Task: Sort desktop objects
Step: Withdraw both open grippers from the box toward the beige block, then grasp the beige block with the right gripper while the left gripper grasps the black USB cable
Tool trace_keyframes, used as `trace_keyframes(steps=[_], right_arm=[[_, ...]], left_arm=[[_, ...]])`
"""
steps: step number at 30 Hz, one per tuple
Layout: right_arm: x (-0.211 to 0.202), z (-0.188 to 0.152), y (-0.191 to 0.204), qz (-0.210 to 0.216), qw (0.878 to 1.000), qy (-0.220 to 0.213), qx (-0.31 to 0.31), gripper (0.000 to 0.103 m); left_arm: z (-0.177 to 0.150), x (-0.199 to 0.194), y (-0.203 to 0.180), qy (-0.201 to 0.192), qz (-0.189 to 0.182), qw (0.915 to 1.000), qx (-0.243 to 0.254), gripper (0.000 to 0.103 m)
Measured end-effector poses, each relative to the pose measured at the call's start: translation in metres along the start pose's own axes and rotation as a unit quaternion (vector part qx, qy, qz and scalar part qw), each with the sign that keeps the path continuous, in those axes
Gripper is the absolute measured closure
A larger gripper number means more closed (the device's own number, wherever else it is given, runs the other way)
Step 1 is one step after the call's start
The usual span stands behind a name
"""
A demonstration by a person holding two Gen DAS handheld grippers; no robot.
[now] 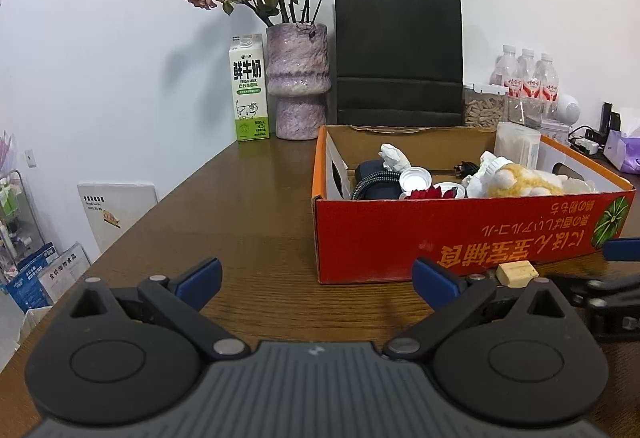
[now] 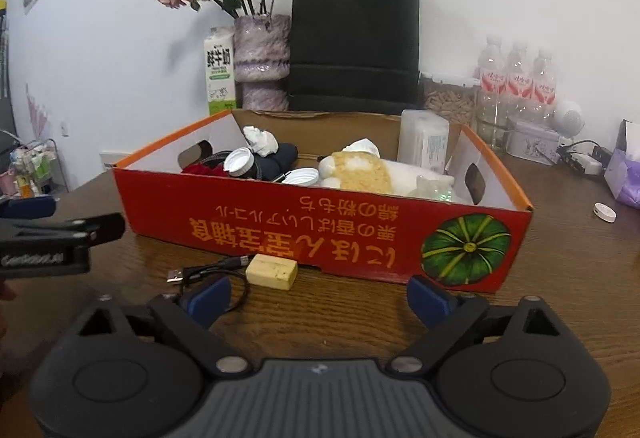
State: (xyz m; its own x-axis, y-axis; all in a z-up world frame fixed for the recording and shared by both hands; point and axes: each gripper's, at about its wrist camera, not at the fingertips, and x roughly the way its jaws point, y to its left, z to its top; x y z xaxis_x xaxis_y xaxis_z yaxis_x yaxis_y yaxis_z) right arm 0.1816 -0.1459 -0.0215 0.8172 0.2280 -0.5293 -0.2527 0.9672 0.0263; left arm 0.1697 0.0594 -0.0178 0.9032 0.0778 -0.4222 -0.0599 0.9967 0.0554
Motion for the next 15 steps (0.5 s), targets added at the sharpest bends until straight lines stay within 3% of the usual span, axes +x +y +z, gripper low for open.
trace_keyframes(steps=[4, 7, 10, 12, 13, 15], right_arm=[[0.016, 0.008, 0.008, 0.009, 1.0, 0.021, 0.012, 0.029], [0.024, 0.013, 0.011, 0.005, 0.999, 0.032, 0.027, 0.034], [0.032, 0.014, 0.013, 0.006, 0.998, 0.047, 0.039, 0.053], [0.032, 0.013, 0.016, 0.005, 0.998, 0.046, 0.031, 0.057], [0.031, 0.012, 0.017, 0.012, 0.998, 0.045, 0.03, 0.069], [0.028, 0.011, 0.017, 0.016, 0.999, 0.041, 0.028, 0.073]], left_arm=[[0.0, 0.002, 0.004, 0.009, -0.003, 0.9999, -0.011, 0.0], [0.001, 0.006, 0.01, 0.02, -0.006, 0.9994, -0.028, 0.0], [0.0, 0.011, 0.013, 0.033, -0.006, 0.9987, -0.039, 0.0], [0.0, 0.013, 0.013, 0.039, -0.005, 0.9984, -0.04, 0.0], [-0.001, 0.013, 0.013, 0.04, -0.005, 0.9984, -0.039, 0.0], [-0.001, 0.013, 0.012, 0.04, -0.005, 0.9985, -0.037, 0.0]])
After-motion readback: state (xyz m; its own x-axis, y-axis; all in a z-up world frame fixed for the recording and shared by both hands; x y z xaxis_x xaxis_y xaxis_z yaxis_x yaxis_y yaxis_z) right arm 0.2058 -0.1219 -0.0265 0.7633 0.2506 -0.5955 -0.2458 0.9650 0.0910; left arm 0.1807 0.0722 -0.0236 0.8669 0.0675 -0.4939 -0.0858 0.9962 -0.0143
